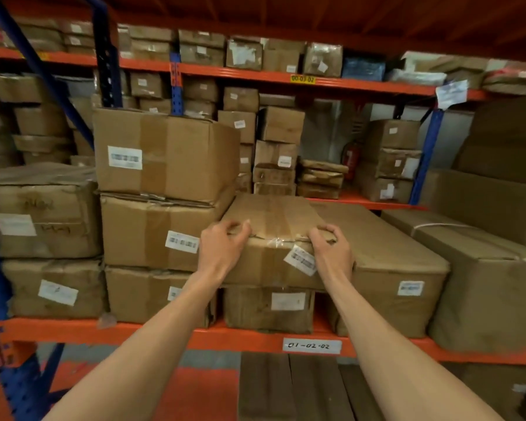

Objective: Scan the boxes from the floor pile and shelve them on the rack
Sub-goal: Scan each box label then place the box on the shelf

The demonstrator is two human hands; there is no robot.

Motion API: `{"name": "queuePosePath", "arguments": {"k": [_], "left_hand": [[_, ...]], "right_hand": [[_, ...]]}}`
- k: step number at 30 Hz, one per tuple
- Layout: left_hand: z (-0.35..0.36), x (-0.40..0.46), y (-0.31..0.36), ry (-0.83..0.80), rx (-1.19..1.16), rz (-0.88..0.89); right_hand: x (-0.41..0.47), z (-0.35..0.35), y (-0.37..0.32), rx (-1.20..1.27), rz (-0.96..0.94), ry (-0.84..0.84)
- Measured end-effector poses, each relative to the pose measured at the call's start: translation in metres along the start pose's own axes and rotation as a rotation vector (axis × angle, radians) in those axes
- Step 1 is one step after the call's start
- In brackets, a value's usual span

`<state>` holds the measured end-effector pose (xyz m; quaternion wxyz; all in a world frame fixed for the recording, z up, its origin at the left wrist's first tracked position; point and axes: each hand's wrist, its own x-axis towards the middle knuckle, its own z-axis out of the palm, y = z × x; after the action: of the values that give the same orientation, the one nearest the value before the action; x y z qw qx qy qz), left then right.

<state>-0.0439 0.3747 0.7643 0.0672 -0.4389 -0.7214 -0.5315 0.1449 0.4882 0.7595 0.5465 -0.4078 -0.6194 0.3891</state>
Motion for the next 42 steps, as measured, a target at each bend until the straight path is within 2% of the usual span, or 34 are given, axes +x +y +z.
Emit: {"name": "queuePosePath", "arguments": {"k": [1,3,5,7,8,10,14,19,29,33,36,39,42], "left_hand": [[0.008,0.005,-0.004,-0.006,0.149,0.085],[0.021,0.006,-0.015,0.066,0.443,0.361],[0.031,0.003,-0.028,0.128,0.589,0.614],[0.035,0.003,-0.043,0.129,0.659,0.733],[0.035,0.005,-0.051,0.132,0.692,0.764],[0.033,0.010,-0.061,0.118,0.754,0.782],[0.025,0.025,-0.067,0.058,0.870,0.713],[0.026,0.028,-0.070,0.039,0.896,0.711],[0.029,0.024,-0.061,-0.022,0.918,0.640],[0.029,0.017,-0.056,-0.060,0.872,0.552],[0.032,-0.003,-0.054,-0.069,0.805,0.475],[0.041,-0.044,-0.054,-0.094,0.704,0.435],[0.058,-0.099,-0.059,-0.182,0.564,0.396]], "right_hand": [[0.009,0.004,0.003,-0.034,0.001,-0.008],[0.024,0.004,0.010,-0.217,-0.079,0.028],[0.031,0.004,0.026,-0.506,-0.381,0.125],[0.023,0.009,0.049,-0.685,-0.743,0.096],[0.016,0.015,0.063,-0.745,-0.845,0.060],[0.005,0.026,0.082,-0.823,-0.913,0.063],[0.014,0.050,0.079,-0.886,-0.896,0.068],[0.021,0.055,0.087,-0.904,-0.896,0.071],[0.016,0.043,0.072,-1.007,-0.752,-0.114],[0.006,0.029,0.050,-1.056,-0.614,-0.285],[-0.008,0.010,0.042,-0.997,-0.571,-0.382],[-0.036,-0.018,0.062,-0.913,-0.543,-0.382],[-0.068,-0.056,0.099,-0.852,-0.435,-0.373]]}}
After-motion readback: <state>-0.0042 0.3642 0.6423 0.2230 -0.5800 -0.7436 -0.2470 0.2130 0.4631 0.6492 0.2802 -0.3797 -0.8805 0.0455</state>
